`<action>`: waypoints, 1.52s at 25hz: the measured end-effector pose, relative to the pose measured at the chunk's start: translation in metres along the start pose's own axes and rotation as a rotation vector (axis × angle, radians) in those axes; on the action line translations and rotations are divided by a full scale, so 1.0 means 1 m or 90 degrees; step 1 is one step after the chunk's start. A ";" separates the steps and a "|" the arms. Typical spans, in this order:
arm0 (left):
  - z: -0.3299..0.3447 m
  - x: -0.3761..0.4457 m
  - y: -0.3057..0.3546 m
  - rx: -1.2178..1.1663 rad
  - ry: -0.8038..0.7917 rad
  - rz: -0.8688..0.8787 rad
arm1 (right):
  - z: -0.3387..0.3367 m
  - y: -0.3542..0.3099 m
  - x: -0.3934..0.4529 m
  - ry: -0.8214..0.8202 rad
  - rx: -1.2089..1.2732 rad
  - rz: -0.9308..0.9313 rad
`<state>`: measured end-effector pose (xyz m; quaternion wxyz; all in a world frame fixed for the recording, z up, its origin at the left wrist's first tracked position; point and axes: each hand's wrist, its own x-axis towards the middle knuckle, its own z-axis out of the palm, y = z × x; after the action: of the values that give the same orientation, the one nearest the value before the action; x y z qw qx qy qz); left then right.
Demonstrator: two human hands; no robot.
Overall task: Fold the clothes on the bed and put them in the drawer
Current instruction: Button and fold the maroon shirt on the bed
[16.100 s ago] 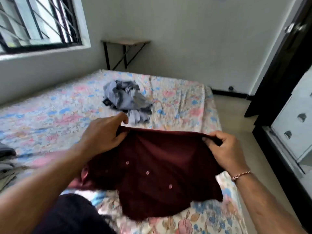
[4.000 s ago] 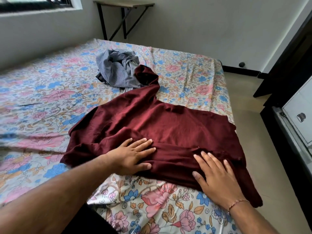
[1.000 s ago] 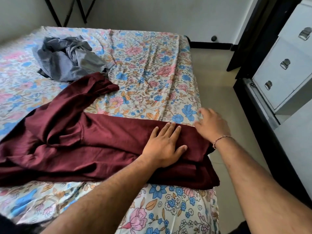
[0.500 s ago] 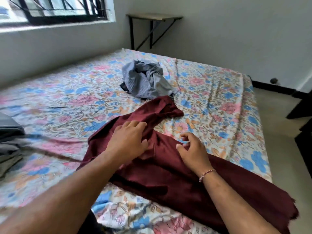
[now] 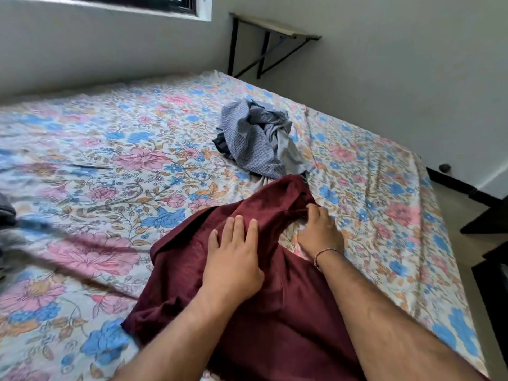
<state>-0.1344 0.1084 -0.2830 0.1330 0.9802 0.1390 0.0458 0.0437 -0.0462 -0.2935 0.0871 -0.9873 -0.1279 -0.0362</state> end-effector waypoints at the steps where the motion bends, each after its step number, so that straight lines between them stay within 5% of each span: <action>1: 0.001 0.000 -0.001 0.000 -0.004 0.010 | 0.003 -0.001 0.012 0.012 -0.028 0.013; 4: -0.001 -0.003 -0.007 0.008 -0.015 0.029 | 0.007 0.001 0.043 0.033 -0.098 0.032; 7: -0.006 -0.003 -0.028 0.000 -0.077 -0.002 | 0.005 0.008 0.064 0.112 -0.194 -0.102; 11: -0.010 0.003 -0.046 -0.006 -0.162 0.003 | -0.017 0.033 0.054 0.171 -0.102 -0.131; 14: -0.014 0.008 -0.049 -0.031 -0.110 0.038 | -0.049 0.076 0.017 0.237 0.015 -0.102; 17: -0.026 0.014 -0.062 -0.112 -0.033 0.067 | -0.074 0.124 -0.050 0.322 -0.074 -0.195; 19: -0.028 0.014 -0.064 -0.094 -0.085 0.103 | -0.070 0.162 -0.101 0.252 -0.119 -0.293; 21: -0.024 0.013 -0.058 -0.039 -0.154 0.125 | -0.055 0.191 -0.140 0.057 -0.059 -0.316; 23: -0.022 0.012 -0.048 -0.044 -0.163 0.140 | -0.042 0.203 -0.159 -0.054 0.110 -0.167; 26: -0.030 0.004 -0.036 -0.109 -0.106 0.131 | -0.040 0.191 -0.141 -0.041 0.500 0.214; 28: -0.035 -0.005 -0.026 -0.113 -0.041 0.112 | -0.040 0.180 -0.117 -0.048 0.611 0.328; 32: -0.031 -0.022 -0.012 -0.102 0.011 0.134 | -0.037 0.139 -0.094 -0.072 0.497 0.377; 38: 0.000 -0.029 -0.013 0.008 -0.149 0.281 | -0.062 0.138 -0.119 -0.006 0.507 0.367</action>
<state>-0.1654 0.1126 -0.2883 0.1289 0.9863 -0.0944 -0.0412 -0.0387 -0.2185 -0.2664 0.4638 -0.8727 0.1459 0.0457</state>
